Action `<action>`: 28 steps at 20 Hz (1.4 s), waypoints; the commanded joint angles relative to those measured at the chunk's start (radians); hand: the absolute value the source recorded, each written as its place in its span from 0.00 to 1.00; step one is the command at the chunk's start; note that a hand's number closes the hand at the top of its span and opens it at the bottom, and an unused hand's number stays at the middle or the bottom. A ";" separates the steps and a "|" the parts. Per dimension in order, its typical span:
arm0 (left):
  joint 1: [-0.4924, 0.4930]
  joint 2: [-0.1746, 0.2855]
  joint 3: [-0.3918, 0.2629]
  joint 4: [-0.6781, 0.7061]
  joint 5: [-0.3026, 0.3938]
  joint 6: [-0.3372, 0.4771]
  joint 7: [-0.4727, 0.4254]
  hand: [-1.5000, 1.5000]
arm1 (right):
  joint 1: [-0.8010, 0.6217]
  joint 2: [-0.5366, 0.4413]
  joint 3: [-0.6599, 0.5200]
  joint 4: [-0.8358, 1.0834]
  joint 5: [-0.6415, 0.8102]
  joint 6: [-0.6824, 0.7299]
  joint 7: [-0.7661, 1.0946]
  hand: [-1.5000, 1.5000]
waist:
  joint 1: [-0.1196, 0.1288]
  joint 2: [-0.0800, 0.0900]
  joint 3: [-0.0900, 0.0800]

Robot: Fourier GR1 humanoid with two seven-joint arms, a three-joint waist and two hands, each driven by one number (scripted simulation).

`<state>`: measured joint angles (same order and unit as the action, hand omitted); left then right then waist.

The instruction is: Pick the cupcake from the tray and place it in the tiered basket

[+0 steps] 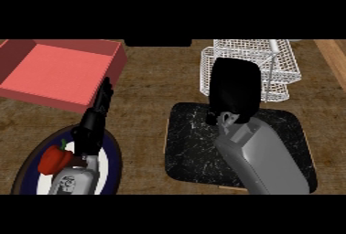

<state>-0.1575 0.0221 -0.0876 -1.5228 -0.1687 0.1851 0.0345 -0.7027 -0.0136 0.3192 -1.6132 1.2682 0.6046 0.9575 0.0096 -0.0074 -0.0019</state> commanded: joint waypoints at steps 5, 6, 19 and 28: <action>0.013 0.027 0.018 -0.043 0.016 -0.021 0.038 0.50 | -0.277 0.013 -0.111 -0.092 -0.076 0.236 0.268 1.00 | 0.005 -0.005 0.000; 0.007 0.006 -0.004 -0.022 -0.006 -0.005 0.034 0.50 | -0.311 0.013 -0.158 -0.104 -0.077 0.275 0.252 1.00 | -0.007 -0.006 0.000; 0.040 -0.011 -0.035 -0.061 -0.030 0.009 0.020 0.50 | -0.511 0.013 -0.366 0.193 -0.096 -0.011 0.186 1.00 | 0.010 0.008 0.001; 0.046 -0.017 -0.046 -0.094 -0.039 0.009 0.049 0.50 | -0.509 -0.130 -0.434 0.408 -0.022 -0.117 -0.023 1.00 | 0.005 0.010 0.002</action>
<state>-0.1320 0.0202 -0.1038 -1.5869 -0.1846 0.1836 0.0630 -1.2270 -0.1076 -0.1119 -1.2935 1.2180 0.5911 0.9533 0.0139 0.0020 -0.0006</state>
